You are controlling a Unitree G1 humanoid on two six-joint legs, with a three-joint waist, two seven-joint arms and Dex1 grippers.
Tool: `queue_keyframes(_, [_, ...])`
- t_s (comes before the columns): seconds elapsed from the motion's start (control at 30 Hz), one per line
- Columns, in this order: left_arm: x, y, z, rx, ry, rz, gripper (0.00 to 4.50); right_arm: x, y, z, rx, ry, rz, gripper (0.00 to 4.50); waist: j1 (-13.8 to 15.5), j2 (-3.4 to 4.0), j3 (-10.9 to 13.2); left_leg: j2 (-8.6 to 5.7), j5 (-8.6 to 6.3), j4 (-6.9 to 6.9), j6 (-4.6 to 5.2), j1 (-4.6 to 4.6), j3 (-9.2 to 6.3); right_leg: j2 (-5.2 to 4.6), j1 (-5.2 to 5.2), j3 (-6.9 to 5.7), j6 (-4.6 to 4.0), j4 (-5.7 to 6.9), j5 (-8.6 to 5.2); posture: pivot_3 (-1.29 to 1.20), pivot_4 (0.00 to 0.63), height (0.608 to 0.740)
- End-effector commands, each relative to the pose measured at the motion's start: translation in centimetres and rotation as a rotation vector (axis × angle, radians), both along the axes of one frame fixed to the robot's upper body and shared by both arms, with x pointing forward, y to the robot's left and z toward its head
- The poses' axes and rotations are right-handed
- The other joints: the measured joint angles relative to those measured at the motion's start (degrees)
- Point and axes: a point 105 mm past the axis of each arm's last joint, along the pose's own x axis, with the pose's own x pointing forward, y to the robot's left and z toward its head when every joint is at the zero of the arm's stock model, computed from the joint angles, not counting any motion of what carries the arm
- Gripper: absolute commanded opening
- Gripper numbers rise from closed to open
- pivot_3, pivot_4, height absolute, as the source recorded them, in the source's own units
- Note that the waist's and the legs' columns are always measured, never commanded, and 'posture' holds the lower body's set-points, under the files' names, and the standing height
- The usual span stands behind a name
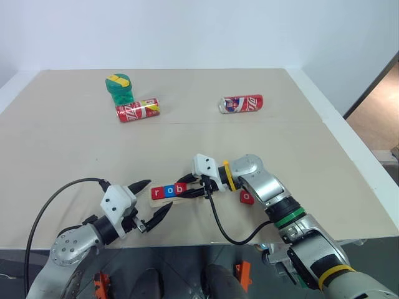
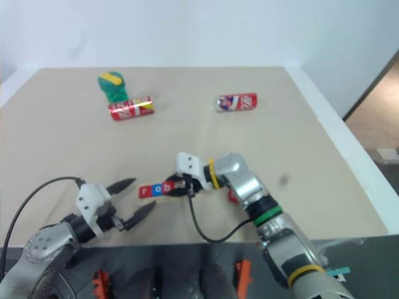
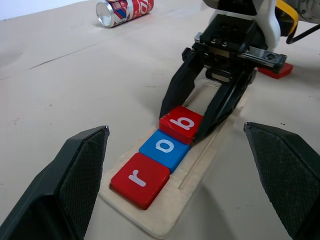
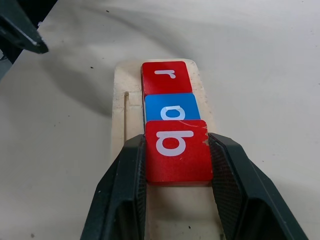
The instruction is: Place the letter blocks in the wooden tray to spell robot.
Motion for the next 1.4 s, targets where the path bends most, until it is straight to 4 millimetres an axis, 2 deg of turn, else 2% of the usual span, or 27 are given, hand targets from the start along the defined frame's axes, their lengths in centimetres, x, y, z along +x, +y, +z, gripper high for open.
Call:
queue_keyframes(0.03, [-0.5,-0.6,1.2,-0.001,-0.053,-0.027,4.5,0.6,-0.4,0.9,0.001,-0.033,-0.01,1.2,0.0,0.0,0.0,0.0,0.0,0.0,0.0,0.0,-0.01,0.0,0.0,0.0,0.0,0.0,0.0,0.0,0.15,0.74])
queue_keyframes(0.27, [-0.4,-0.7,1.0,0.003,-0.045,-0.033,4.5,0.1,-0.7,1.7,0.007,-0.016,0.001,1.2,0.0,0.0,0.0,0.0,0.0,0.0,0.0,-0.02,0.0,-0.01,-0.02,0.01,0.0,0.0,0.0,0.0,0.15,0.74])
queue_keyframes(0.47, [-0.4,-0.9,1.0,0.0,-0.044,-0.041,4.5,-0.4,-0.4,0.8,0.007,-0.007,0.004,1.2,0.0,0.0,0.0,0.01,0.0,-0.02,0.0,-0.01,-0.01,0.0,-0.02,0.01,0.0,0.0,-0.01,0.0,0.15,0.74])
queue_keyframes(0.8, [-0.6,-1.0,0.9,-0.001,-0.037,-0.037,4.5,0.3,-0.1,0.6,0.001,-0.02,-0.01,1.2,0.0,0.0,0.0,0.0,-0.01,-0.02,-0.01,-0.01,0.02,0.0,-0.02,0.03,0.0,-0.01,-0.02,0.0,0.15,0.74])
queue_keyframes(1.03, [-0.8,-1.1,0.9,0.0,-0.036,-0.034,4.5,0.2,0.0,0.1,-0.014,0.013,0.004,1.2,0.0,0.0,0.0,0.01,0.0,-0.02,-0.01,0.0,0.01,0.0,-0.02,0.02,-0.01,-0.01,-0.01,0.0,0.15,0.74])
queue_keyframes(1.1, [-0.8,-1.0,0.8,0.002,-0.036,-0.032,4.5,0.1,0.0,0.1,-0.014,0.019,0.008,2.27,0.0,0.0,0.0,0.01,0.0,-0.02,-0.01,0.0,0.02,0.0,-0.02,0.02,-0.01,-0.01,-0.01,0.0,0.15,0.74])
queue_keyframes(1.3, [-0.4,-0.9,0.9,-0.001,-0.039,-0.023,4.5,0.1,0.1,0.9,0.004,0.012,0.01,4.29,0.0,0.0,0.0,0.01,-0.01,-0.05,-0.01,0.0,0.02,0.0,-0.02,0.02,-0.02,-0.01,-0.04,0.0,0.15,0.74])
queue_keyframes(1.33, [-0.4,-0.9,0.9,-0.002,-0.039,-0.022,4.5,0.1,0.1,1.0,0.008,0.01,0.011,4.44,0.0,0.0,0.0,0.01,-0.01,-0.05,-0.01,0.0,0.01,0.0,-0.02,0.02,-0.02,-0.01,-0.04,0.0,0.15,0.74])
queue_keyframes(1.4, [-0.4,-1.0,0.9,-0.005,-0.037,-0.026,4.5,0.0,0.0,1.7,0.032,0.005,0.011,4.44,0.0,0.0,0.0,0.01,-0.01,-0.05,-0.01,0.0,0.02,0.0,-0.03,0.02,-0.02,-0.01,-0.04,0.0,0.15,0.74])
